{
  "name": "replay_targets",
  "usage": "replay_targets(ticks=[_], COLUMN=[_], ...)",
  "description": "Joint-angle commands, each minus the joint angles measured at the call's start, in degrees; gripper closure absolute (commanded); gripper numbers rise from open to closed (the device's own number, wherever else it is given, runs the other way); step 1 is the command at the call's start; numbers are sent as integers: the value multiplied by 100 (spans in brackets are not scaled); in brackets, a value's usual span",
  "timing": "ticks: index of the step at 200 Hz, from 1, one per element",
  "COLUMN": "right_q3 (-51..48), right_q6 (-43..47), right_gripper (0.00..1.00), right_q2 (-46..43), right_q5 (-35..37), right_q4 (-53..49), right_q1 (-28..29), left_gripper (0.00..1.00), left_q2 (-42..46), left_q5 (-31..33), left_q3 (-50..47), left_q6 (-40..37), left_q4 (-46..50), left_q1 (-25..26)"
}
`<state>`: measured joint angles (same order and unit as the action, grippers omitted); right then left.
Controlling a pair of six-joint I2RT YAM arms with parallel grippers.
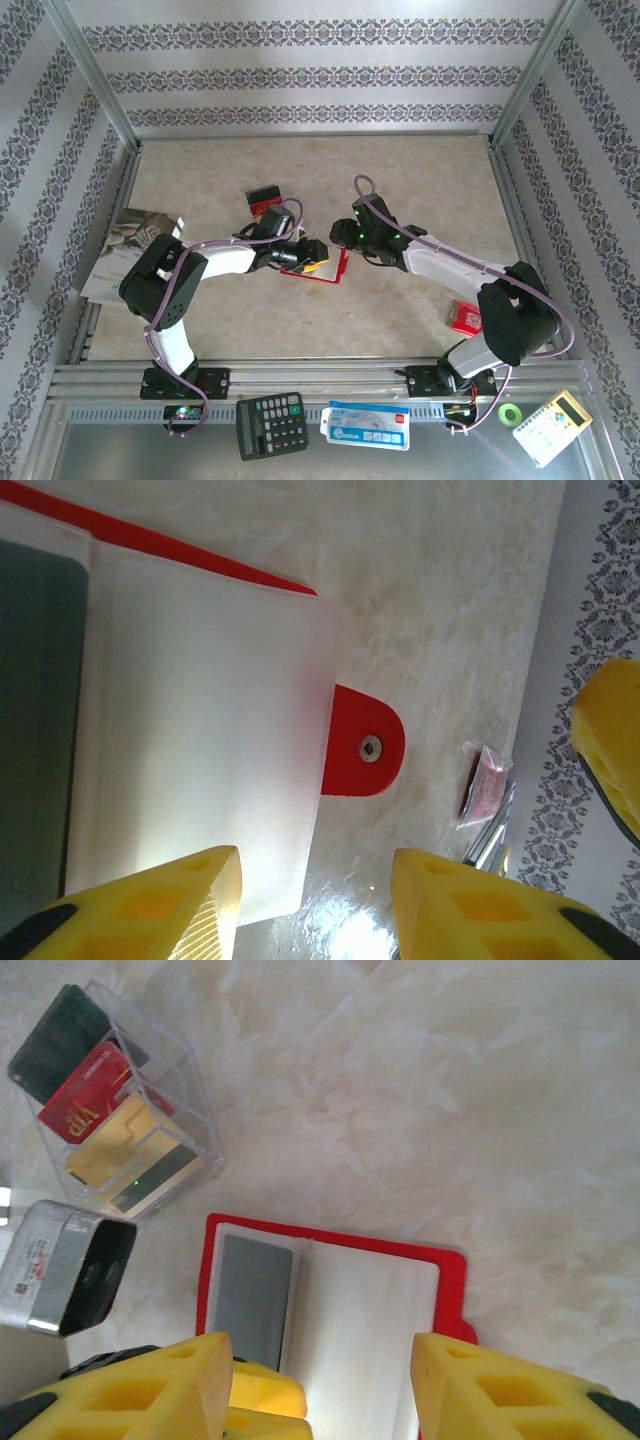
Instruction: Take the credit cards out of the card holder
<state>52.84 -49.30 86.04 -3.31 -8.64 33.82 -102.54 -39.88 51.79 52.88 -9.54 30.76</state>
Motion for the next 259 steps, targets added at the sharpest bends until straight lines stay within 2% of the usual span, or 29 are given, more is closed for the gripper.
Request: replay_targets(ticks=[1,31,67,86,144,205,259], right_q3=[-87,-45,76,131,66,255,305], right_q6=[-116,-65,-105,-282,-1082,-1100,-1099], right_gripper=[49,49,51,52,58,64,65], right_q2=[-89,-54,178,386,1081,1578,1774], right_q5=[147,57,-268,-467,-1054,-1388,-1525], right_q4=[161,161,287,453,1242,1399,1462], right_q1=[-34,-34,31,144,278,349,353], left_gripper=[54,50,47,47,69,85,86], left_q2=[-36,358,937,1026,511,-139,-334], left_q5=[211,472,1474,1689,1525,1399,1473], left_q3=[152,276,395,412,691,1097,1109], left_q6=[-11,-359,-1091,-1324,-1904,-2113,-2100], left_q4=[100,670,1909,2279,2604,2756,2791], left_q1=[61,-42,-421,-649,-787,-782,-771])
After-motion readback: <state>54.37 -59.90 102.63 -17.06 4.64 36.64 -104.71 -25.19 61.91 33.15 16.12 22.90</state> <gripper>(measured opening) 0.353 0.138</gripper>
